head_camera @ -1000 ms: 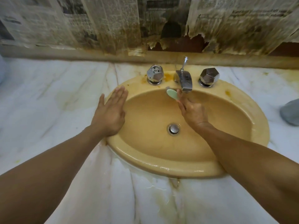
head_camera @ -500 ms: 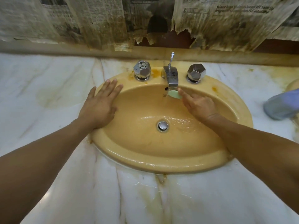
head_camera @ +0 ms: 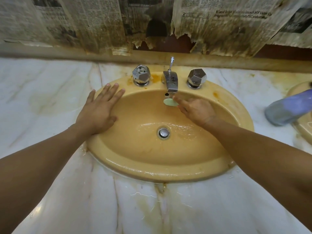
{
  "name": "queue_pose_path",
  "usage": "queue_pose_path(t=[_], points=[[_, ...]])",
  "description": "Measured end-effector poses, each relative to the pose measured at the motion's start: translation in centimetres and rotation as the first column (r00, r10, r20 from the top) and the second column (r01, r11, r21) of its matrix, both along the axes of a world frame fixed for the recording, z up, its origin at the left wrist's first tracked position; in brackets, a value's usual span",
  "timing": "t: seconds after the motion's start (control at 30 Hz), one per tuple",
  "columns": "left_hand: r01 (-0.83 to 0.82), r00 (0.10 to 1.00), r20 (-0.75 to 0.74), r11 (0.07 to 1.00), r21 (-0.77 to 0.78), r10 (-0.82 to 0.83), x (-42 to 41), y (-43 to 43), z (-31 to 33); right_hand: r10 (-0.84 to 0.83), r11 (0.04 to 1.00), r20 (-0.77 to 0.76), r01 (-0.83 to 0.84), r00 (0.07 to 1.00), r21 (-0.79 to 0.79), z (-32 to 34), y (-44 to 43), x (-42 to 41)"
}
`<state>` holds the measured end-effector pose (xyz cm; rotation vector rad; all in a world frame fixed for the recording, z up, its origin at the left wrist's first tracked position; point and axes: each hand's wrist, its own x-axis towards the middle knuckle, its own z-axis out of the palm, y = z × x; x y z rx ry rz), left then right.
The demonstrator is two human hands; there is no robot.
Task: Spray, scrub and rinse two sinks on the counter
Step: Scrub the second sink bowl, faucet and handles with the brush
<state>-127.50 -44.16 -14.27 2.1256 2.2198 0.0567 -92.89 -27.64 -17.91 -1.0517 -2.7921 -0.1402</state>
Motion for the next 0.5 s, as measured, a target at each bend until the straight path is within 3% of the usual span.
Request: queue_pose_path(t=[0.13,0.2,0.3,0.37,0.5], points=[[0.004,1.0,-0.002,1.0,0.001,-0.004,0.0,0.1,0.0,-0.081,0.996,0.257,0.089,0.963,-0.02,0.9,-0.6,0.7],[0.004,1.0,-0.008,1.0,0.005,-0.004,0.1,0.1,0.0,-0.153,0.986,0.206,0.163,0.966,-0.032,1.4,-0.6,2.7],[0.008,1.0,-0.028,1.0,0.015,-0.008,0.2,0.2,-0.1,-0.172,0.985,-0.076,0.174,0.982,0.021,1.5,-1.3,2.9],[0.01,0.999,-0.032,1.0,0.014,-0.01,0.3,0.2,-0.2,-0.155,0.988,-0.104,0.154,0.983,-0.013,1.8,-1.8,-0.3],[0.005,1.0,-0.028,1.0,0.01,-0.005,0.4,0.3,-0.2,-0.117,0.963,-0.111,0.085,0.987,-0.254,1.0,-3.6,-8.2]])
